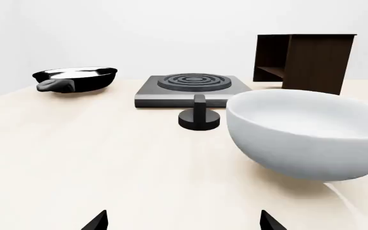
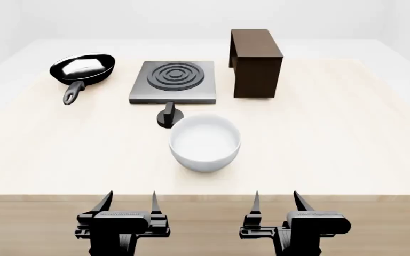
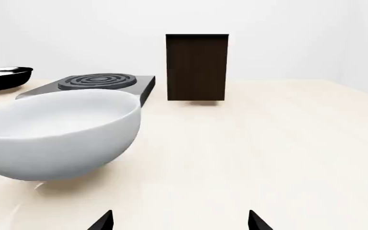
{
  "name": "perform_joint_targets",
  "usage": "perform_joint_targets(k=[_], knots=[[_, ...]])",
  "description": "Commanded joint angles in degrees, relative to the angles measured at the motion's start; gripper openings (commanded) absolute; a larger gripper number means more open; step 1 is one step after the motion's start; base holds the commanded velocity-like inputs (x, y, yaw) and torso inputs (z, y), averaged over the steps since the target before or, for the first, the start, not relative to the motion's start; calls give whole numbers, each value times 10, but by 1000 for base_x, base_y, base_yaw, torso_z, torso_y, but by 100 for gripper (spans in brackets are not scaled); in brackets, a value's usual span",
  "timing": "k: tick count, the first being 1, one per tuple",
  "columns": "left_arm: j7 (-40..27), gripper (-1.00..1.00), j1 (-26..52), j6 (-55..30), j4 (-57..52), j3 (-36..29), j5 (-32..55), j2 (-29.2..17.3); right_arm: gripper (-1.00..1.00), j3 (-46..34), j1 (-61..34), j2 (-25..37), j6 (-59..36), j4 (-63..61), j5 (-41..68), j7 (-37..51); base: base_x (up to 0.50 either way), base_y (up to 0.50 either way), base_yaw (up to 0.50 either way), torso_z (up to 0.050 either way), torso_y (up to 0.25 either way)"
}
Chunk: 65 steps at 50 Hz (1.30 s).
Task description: Turn on the stove.
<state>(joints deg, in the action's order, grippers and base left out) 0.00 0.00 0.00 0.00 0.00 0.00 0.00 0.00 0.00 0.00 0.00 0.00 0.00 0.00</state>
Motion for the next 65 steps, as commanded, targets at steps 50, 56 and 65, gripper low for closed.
perform_joint_targets(k=[50,56,65], knots=[[-46,100,4,14,15,-47,35,-38,100,-44,-2,34,7,-3,60,43,0,110,0,0,0],[-51,100,4,14,13,-52,40,-42,100,-51,-4,38,8,0,65,49,0,500,0,0,0],[-58,100,4,13,12,-59,45,-48,100,-59,-8,44,10,4,72,53,0,500,0,0,0]])
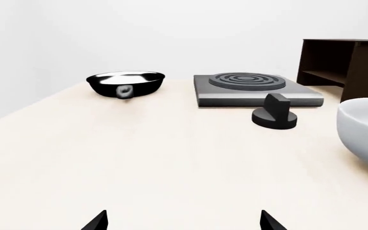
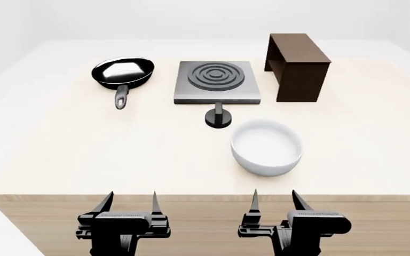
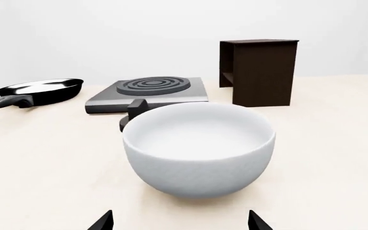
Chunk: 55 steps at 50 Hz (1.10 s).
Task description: Turn on the stove.
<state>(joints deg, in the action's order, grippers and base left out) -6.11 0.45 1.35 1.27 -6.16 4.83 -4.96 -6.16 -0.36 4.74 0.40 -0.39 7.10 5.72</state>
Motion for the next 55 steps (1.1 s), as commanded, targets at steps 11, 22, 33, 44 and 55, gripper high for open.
perform_joint_targets(k=[11,22,33,44,55], knots=[[-5,100,-1,2,1,-5,4,-6,100,-8,-10,2,7,18,6,3,0,500,0,0,0],[-13,100,-1,4,1,-13,10,-12,100,-18,-12,9,8,20,12,10,0,500,0,0,0],[-19,100,1,6,2,-20,16,-17,100,-28,-17,13,5,27,17,17,0,500,0,0,0],[-23,100,4,5,3,-25,22,-22,100,-22,-16,15,11,20,42,25,0,102,0,0,0],[-29,100,5,1,-1,-31,27,-27,100,-28,-12,24,12,12,80,0,176,0,0,0,0]])
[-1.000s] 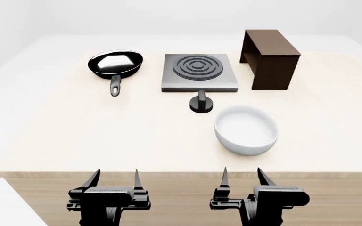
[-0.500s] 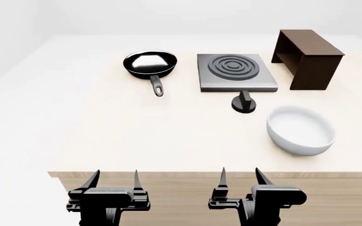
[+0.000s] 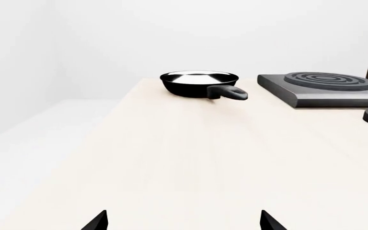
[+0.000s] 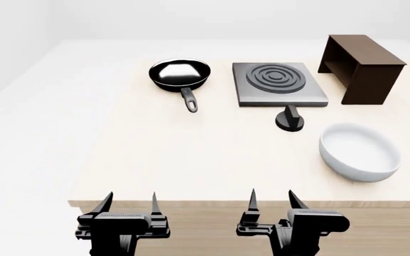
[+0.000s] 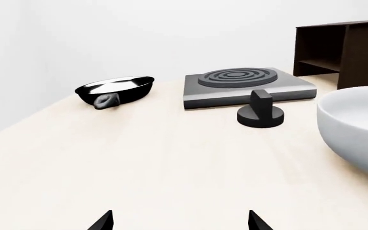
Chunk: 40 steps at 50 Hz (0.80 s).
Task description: Turn on the stove.
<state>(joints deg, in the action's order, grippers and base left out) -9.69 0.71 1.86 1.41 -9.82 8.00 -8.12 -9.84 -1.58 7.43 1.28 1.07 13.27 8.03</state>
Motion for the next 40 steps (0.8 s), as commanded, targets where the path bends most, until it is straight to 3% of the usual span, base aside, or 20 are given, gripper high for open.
perform_joint_targets(k=[1,29,40], knots=[[7,100,3,-4,-3,5,-4,4,100,9,0,-3,4,-2,18,-21,500,0,0,0,0],[-6,100,-16,-10,-30,-3,6,-11,100,-1,-2,2,17,3,21,1,497,0,0,0,0],[-10,100,-15,-9,-30,-6,9,-14,100,-11,-3,5,26,9,16,5,7,0,0,0,0]])
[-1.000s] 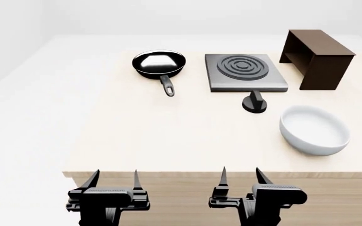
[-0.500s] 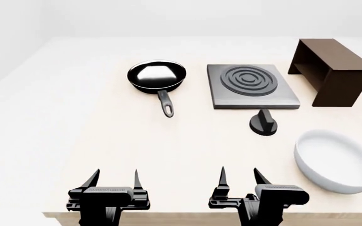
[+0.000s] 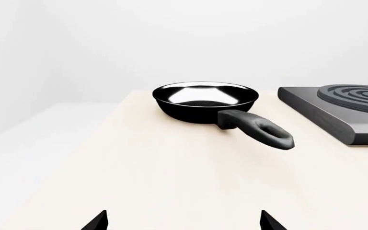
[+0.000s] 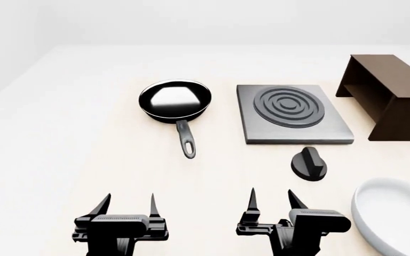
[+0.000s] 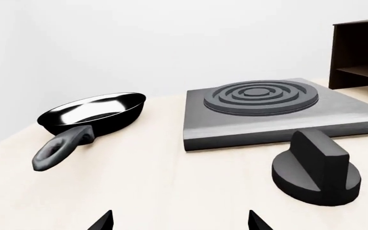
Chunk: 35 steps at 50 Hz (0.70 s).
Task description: Turn on the stove.
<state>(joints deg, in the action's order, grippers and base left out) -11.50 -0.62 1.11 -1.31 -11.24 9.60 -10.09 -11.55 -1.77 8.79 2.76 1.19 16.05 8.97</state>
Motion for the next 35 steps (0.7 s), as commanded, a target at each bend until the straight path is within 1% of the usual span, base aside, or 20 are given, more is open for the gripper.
perform_joint_targets(k=[1,8,9,12,20,31,35], knots=[[8,100,-2,-2,-3,8,-6,5,100,6,-1,-8,11,8,-12,-4,0,0,0,0,0],[6,100,-2,-2,-3,5,-5,3,100,1,-2,-7,17,10,-11,-4,0,0,0,0,0],[8,100,20,5,26,2,-7,10,100,-1,-2,-7,17,11,-12,-3,0,0,0,0,0],[5,100,20,11,32,-1,-10,11,100,-2,-1,-5,15,7,-15,2,0,0,0,0,0],[-1,100,27,13,40,-7,-14,12,100,0,-1,8,-20,-54,-10,21,0,0,0,0,0],[-4,100,29,15,44,-10,-12,9,100,2,-39,10,-51,-42,1,28,0,0,0,0,0],[-7,100,30,11,41,-12,-11,7,100,8,-61,8,-57,-18,9,28,0,0,0,0,0]])
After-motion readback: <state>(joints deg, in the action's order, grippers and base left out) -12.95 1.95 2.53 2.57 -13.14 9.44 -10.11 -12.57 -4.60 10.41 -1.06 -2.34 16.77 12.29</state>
